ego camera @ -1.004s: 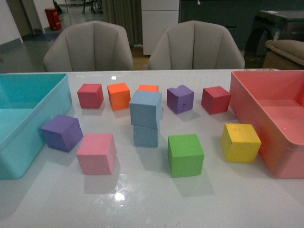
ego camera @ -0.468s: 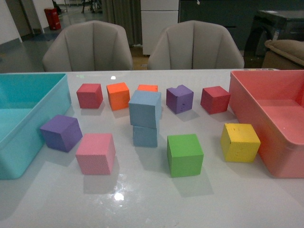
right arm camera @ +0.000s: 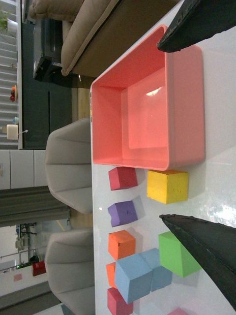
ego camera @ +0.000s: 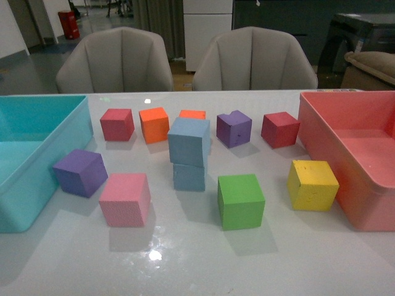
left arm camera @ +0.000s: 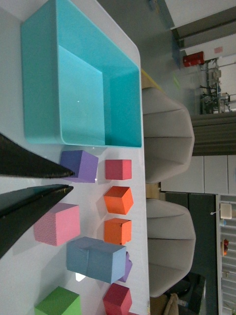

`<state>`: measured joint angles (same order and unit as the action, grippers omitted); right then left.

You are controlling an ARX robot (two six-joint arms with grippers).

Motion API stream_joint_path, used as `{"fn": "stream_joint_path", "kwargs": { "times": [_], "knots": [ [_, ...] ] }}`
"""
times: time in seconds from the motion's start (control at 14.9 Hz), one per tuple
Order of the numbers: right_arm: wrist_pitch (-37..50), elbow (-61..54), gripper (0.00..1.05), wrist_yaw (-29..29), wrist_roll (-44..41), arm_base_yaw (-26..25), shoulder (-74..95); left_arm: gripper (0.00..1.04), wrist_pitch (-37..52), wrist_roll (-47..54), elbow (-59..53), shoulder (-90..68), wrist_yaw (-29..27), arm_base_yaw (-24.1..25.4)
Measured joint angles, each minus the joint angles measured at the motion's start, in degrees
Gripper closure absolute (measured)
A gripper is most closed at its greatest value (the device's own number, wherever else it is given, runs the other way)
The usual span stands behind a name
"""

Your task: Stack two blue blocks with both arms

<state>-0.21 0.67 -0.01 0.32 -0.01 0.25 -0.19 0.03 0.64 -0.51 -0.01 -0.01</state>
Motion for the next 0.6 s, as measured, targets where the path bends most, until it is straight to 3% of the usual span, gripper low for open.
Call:
{"fn": "stream_joint_path", "kwargs": {
  "times": [0.13, 0.27, 0.4, 0.54, 0.6],
  "knots": [
    [0.0, 0.0, 0.06, 0.0, 0.0, 0.0, 0.0, 0.68, 0.0, 0.0, 0.0, 0.0, 0.0, 0.0],
    [0.0, 0.0, 0.06, 0.0, 0.0, 0.0, 0.0, 0.48, 0.0, 0.0, 0.0, 0.0, 0.0, 0.0],
    [0.0, 0.0, 0.06, 0.0, 0.0, 0.0, 0.0, 0.19, 0.0, 0.0, 0.0, 0.0, 0.0, 0.0],
    [0.0, 0.0, 0.06, 0.0, 0.0, 0.0, 0.0, 0.05, 0.0, 0.0, 0.0, 0.0, 0.0, 0.0],
    [0.0, 0.0, 0.06, 0.0, 0.0, 0.0, 0.0, 0.07, 0.0, 0.0, 0.0, 0.0, 0.0, 0.0]
  ]
}}
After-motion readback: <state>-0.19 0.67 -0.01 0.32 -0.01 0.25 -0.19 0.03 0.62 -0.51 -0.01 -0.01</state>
